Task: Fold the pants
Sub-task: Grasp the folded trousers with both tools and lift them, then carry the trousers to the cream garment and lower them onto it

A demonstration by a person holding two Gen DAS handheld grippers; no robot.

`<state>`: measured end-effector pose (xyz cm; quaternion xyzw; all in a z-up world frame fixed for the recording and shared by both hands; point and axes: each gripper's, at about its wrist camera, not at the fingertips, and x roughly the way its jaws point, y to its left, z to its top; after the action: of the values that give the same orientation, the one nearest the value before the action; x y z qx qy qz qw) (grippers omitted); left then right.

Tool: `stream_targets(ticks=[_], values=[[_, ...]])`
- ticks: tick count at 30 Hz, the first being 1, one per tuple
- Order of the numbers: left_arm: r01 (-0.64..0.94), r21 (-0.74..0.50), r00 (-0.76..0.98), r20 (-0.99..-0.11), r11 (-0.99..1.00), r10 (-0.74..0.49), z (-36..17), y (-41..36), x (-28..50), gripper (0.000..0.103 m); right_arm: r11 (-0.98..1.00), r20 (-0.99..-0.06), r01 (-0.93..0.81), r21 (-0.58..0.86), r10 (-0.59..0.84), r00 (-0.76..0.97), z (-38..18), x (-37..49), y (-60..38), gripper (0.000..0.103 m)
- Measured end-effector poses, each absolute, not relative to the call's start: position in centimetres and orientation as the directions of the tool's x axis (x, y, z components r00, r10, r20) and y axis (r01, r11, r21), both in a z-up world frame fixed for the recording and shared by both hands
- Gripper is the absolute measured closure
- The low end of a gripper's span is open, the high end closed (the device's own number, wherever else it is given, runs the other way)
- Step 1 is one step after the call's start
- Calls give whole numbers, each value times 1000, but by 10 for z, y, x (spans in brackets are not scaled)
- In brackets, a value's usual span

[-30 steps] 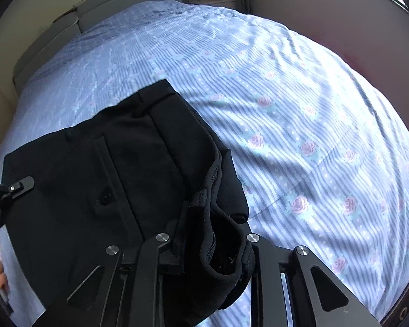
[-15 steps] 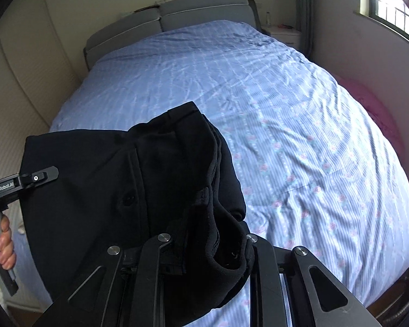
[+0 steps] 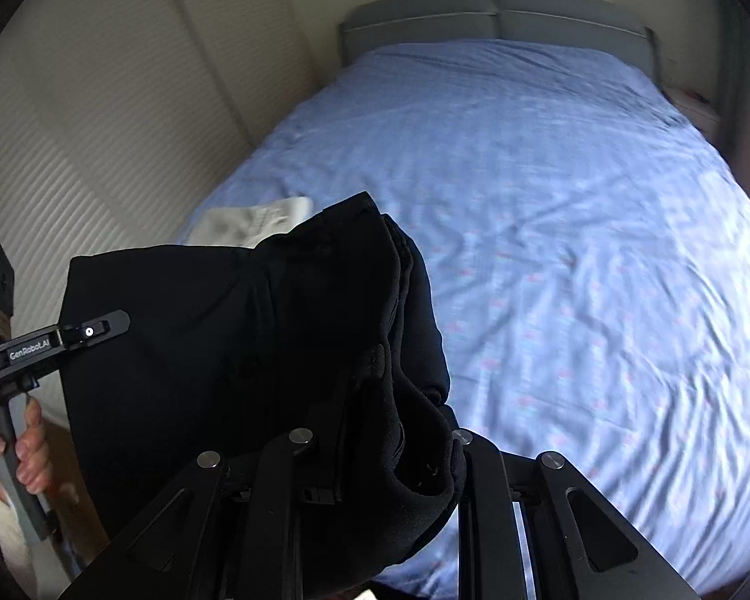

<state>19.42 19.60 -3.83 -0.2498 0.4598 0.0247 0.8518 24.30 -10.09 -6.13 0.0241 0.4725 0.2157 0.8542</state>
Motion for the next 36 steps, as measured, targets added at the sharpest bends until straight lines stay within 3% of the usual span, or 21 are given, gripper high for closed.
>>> stream_targets(ticks=[9, 16, 26, 36], values=[[-421, -381, 599, -798, 823, -63, -28, 269, 131, 86, 808, -782, -519, 280, 505, 364, -55, 215, 0, 83], [-391, -417, 658, -750, 820, -67, -29, 354, 137, 86, 789, -757, -559, 255, 523, 391, -49, 223, 73, 83], [-229, -374, 569, -801, 899, -188, -36, 485, 221, 86, 888, -802, -362, 285, 427, 418, -63, 264, 182, 83], [-50, -355, 503, -816, 934, -283, -50, 555, 309, 85, 940, -822, -243, 238, 328, 464, -70, 288, 260, 83]])
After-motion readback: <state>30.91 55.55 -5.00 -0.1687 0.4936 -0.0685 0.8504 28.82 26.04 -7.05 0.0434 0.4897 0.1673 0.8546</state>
